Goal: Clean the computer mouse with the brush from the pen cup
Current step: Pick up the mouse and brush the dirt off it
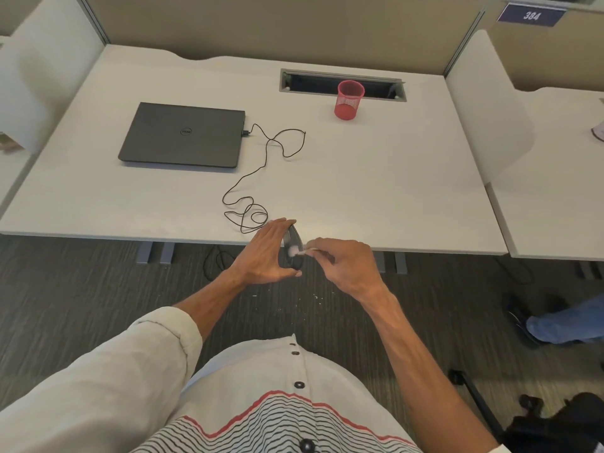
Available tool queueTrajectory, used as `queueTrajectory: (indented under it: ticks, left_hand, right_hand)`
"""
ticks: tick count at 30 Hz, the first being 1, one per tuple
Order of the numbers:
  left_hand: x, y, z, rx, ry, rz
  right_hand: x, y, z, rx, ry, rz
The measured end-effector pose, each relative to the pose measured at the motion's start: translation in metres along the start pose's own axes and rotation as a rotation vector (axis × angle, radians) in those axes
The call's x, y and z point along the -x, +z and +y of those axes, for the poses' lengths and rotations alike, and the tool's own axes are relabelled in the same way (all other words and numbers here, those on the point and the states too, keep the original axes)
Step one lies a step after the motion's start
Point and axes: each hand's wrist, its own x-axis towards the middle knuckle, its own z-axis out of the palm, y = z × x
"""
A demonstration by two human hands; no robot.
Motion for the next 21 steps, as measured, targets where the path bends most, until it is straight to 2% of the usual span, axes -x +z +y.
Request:
queueTrajectory:
  ticks: [3, 6, 11, 14, 17, 21]
  left_hand:
    - [0.0, 0.0, 0.0, 0.004, -0.005, 0.007]
    - [0.0, 0.0, 0.0, 0.004, -0.005, -0.006]
    - [0.002, 0.001, -0.004, 0.011, 0.0, 0.002]
    - [0.004, 0.002, -0.005, 0.016, 0.009, 0.026]
    - [0.006, 0.001, -0.008, 0.032, 0.004, 0.05]
    - [0.009, -0.001, -0.012, 0.054, -0.004, 0.054]
  right_hand:
    - [0.005, -0.001, 0.002, 0.031, -0.039, -0.072]
    - [0.007, -0.003, 0.005, -0.039, 0.018, -0.082]
    - [-0.008, -0.001, 0.006, -0.201, 0.273, 0.197]
    - [-0.018, 0.008, 0.005, -0.316, 0.372, 0.286]
    - [-0.022, 0.015, 0.005, -0.456, 0.405, 0.251]
    - [-0.016, 0.016, 0.008, -0.405, 0.375, 0.157]
